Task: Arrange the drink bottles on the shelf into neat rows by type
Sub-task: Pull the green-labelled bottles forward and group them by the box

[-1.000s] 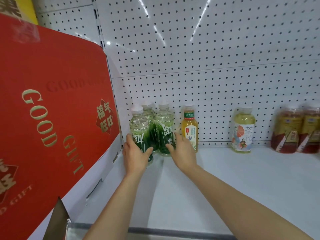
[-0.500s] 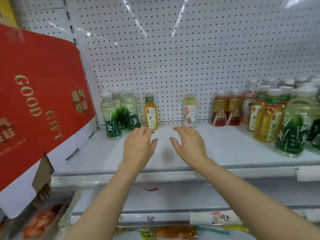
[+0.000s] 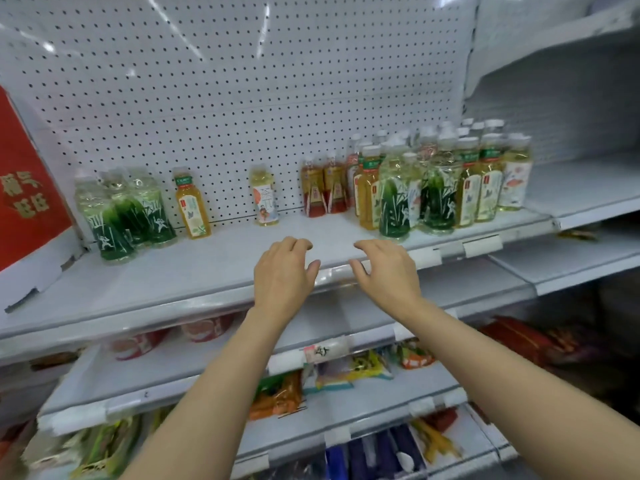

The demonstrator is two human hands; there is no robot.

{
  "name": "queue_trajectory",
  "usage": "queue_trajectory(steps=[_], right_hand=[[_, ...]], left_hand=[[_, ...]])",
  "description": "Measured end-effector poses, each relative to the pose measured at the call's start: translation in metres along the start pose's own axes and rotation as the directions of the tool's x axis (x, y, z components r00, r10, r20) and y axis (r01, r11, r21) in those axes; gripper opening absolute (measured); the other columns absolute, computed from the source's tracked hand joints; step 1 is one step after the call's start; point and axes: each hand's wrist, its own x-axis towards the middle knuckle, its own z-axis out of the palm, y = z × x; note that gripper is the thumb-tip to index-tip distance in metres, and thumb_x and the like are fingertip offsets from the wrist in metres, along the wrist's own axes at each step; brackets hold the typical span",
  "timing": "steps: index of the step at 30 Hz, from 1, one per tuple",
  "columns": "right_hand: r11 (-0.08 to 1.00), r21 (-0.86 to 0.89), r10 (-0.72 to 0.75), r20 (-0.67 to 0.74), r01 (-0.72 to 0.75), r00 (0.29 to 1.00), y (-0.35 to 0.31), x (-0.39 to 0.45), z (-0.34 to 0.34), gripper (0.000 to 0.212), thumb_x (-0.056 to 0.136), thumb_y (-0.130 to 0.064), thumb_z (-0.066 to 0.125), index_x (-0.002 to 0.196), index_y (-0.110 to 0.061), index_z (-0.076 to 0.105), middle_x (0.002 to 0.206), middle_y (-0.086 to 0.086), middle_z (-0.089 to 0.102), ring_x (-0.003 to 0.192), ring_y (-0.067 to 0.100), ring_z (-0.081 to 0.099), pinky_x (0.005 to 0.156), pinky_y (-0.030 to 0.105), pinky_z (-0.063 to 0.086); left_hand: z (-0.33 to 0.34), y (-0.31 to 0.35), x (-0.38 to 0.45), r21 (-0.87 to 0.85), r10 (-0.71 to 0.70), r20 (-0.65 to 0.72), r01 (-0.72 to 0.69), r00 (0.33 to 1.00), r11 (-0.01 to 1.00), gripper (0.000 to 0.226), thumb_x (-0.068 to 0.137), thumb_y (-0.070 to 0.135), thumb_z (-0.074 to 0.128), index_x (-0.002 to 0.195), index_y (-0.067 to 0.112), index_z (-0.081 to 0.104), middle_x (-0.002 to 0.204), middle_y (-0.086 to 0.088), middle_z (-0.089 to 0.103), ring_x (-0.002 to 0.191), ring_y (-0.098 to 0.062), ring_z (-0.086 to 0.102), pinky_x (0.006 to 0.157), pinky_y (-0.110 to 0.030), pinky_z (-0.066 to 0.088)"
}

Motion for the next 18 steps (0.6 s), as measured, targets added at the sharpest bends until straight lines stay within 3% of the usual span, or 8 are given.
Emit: queue_trajectory(steps=[8, 13, 18], right_hand=[[0.984, -0.109, 0.144, -0.011, -0.144, 0.99, 0.084, 0.004, -0.034, 0.035, 0.09, -0.028, 0.06, 0.119, -0.011, 0.064, 0.116, 0.007, 0.067, 0.11, 0.029, 0.058, 0.093, 0.039, 0.042], [0.968, -0.125, 0.212, -0.064, -0.219, 0.975, 0.131, 0.015, -0.05, 0.034, 0.089, -0.027, 0.059, 0.118, -0.009, 0.064, 0.111, 0.009, 0.068, 0.104, 0.03, 0.06, 0.089, 0.039, 0.046], [0.958, -0.125, 0.252, -0.069, -0.259, 0.965, 0.182, 0.02, -0.062, 0.034, 0.09, -0.027, 0.059, 0.119, -0.01, 0.064, 0.112, 0.008, 0.068, 0.104, 0.028, 0.059, 0.086, 0.036, 0.045]], left_hand=[[0.043, 0.07, 0.046, -0.113, 0.048, 0.046, -0.043, 0.998, 0.993, 0.038, 0.095, 0.038, 0.056, 0.128, 0.02, 0.06, 0.124, -0.001, 0.062, 0.114, -0.023, 0.056, 0.086, -0.036, 0.045], [0.073, 0.109, 0.074, -0.162, 0.067, 0.057, -0.057, 0.996, 0.985, 0.036, 0.094, 0.039, 0.058, 0.125, 0.021, 0.062, 0.122, 0.0, 0.063, 0.113, -0.022, 0.056, 0.083, -0.036, 0.048], [0.099, 0.144, 0.094, -0.233, -0.057, 0.029, 0.062, 0.998, 0.97, 0.049, 0.093, 0.04, 0.062, 0.135, 0.019, 0.05, 0.133, -0.001, 0.055, 0.117, -0.023, 0.054, 0.082, -0.039, 0.049]])
